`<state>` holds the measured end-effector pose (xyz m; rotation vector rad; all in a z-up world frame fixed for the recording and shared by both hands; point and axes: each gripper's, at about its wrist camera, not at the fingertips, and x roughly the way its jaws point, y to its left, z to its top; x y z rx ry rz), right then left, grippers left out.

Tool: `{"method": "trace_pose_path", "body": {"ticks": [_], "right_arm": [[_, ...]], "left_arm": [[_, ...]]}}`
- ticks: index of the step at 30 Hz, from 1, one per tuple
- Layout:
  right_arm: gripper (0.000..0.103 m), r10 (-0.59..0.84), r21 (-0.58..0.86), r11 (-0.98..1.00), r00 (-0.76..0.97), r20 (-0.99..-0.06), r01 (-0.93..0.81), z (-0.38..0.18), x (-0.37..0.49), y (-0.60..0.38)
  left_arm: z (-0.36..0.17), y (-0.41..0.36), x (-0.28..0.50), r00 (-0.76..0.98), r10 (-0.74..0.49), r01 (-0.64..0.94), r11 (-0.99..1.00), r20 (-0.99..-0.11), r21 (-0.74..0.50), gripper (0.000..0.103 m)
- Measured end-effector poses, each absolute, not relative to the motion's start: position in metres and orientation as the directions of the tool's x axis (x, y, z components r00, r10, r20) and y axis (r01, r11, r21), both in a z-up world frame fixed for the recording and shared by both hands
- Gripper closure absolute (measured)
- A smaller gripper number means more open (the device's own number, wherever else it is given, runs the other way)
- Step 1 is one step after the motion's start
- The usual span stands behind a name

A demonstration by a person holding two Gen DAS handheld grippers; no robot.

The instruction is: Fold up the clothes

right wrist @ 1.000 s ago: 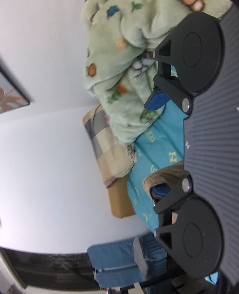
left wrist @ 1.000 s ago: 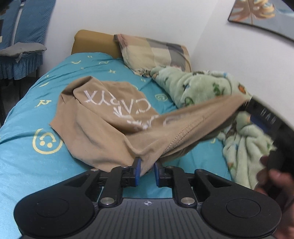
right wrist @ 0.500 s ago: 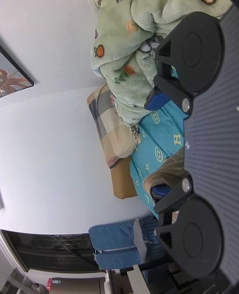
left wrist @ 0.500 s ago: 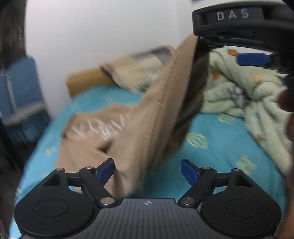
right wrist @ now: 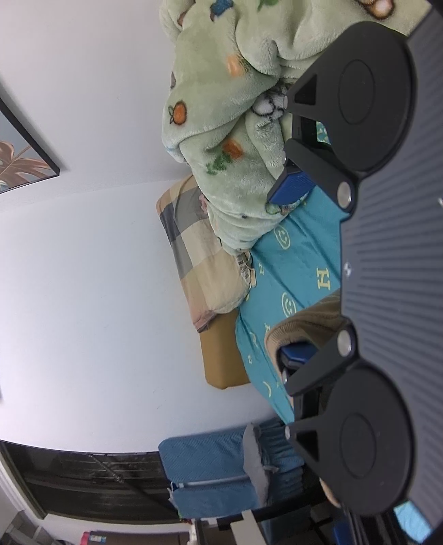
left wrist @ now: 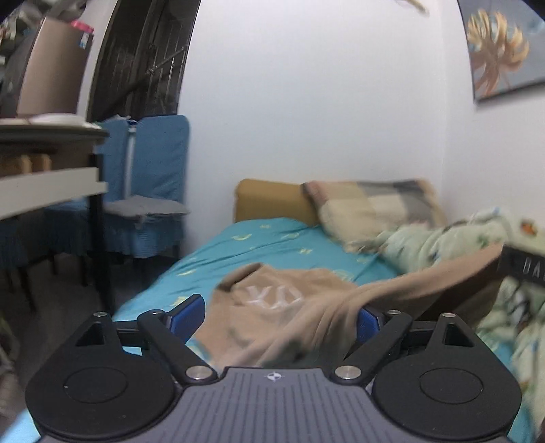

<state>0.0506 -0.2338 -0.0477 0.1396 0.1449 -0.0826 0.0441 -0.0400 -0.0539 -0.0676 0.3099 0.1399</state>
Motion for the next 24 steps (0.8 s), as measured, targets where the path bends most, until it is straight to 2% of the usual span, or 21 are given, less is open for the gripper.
{"method": "trace_pose_path", "body": {"ticks": [5, 7, 12, 17, 24], "right_arm": [[0.019, -0.105, 0.142, 0.982, 0.985, -0.139, 0.125, -0.045, 0.046, -0.238], [0.019, -0.097, 0.151, 0.981, 0.985, -0.142, 0.118, -0.045, 0.045, -0.239], [0.019, -0.077, 0.152, 0.983, 0.987, -0.142, 0.098, -0.044, 0.043, -0.237], [0.019, -0.066, 0.150, 0.985, 0.988, -0.142, 0.087, -0.043, 0.040, -0.236], [0.019, -0.055, 0.144, 0.987, 0.988, -0.141, 0.075, -0.042, 0.040, -0.234]], "left_arm": [[-0.057, -0.036, 0.038, 0.909, 0.197, -0.198, 0.980, -0.368, 0.036, 0.012], [-0.060, -0.038, 0.041, 0.910, 0.201, -0.194, 0.979, -0.363, 0.055, 0.012], [-0.080, -0.054, 0.065, 0.893, 0.153, -0.110, 0.986, -0.422, 0.124, 0.011], [-0.104, -0.065, 0.083, 0.841, 0.154, -0.057, 0.978, -0.519, 0.199, 0.010], [-0.114, -0.082, 0.087, 0.871, 0.156, -0.016, 0.957, -0.466, 0.291, 0.010]]}}
